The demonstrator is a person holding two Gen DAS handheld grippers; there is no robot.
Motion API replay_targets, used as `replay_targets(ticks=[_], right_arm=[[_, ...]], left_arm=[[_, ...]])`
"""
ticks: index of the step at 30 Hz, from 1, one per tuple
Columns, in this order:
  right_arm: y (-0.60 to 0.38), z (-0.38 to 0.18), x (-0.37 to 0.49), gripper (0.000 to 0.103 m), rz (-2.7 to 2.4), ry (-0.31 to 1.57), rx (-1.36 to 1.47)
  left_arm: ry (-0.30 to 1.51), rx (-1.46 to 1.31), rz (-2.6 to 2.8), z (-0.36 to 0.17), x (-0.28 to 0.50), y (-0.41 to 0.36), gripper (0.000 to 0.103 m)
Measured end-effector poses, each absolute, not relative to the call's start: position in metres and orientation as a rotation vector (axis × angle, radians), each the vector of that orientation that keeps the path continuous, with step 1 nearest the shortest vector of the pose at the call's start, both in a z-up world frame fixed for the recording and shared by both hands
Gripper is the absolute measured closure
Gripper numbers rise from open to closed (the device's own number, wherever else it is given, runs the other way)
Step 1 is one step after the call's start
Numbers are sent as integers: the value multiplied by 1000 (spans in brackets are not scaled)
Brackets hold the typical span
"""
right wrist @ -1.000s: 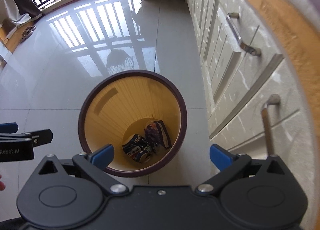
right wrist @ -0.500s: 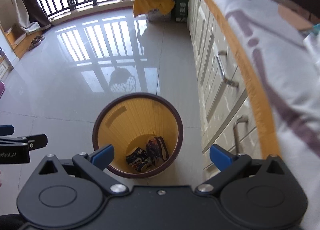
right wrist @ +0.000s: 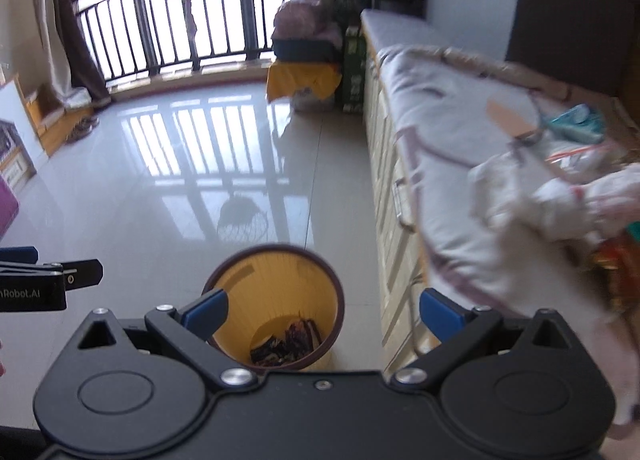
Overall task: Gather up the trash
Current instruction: 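Move both tools back to the trash on the mattress, then grasp the red snack packet with left tool while right tool grasps yellow cigarette box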
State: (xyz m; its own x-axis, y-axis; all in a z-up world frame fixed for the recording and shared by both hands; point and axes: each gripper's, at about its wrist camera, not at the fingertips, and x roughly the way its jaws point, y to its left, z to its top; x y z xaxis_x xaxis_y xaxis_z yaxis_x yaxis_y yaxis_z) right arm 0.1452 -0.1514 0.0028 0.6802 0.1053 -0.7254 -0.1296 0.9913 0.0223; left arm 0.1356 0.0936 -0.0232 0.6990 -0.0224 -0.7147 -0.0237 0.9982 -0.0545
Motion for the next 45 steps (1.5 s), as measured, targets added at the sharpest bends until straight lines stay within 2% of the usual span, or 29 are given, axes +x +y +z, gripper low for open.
replay_targets(ticks=[10, 20, 32, 45], right_arm=[[-210, 55, 101, 0, 65, 669, -20], [-285, 69, 57, 0, -61, 578, 2], [-392, 55, 25, 0, -271, 554, 38], [-452, 18, 39, 0, -392, 565, 104]], left_arm=[[647, -62, -114, 22, 109, 37, 0], [555, -12, -297, 35, 89, -37, 0], [505, 93, -596, 31, 83, -142, 0], [535, 32, -801, -7, 134, -211, 0]])
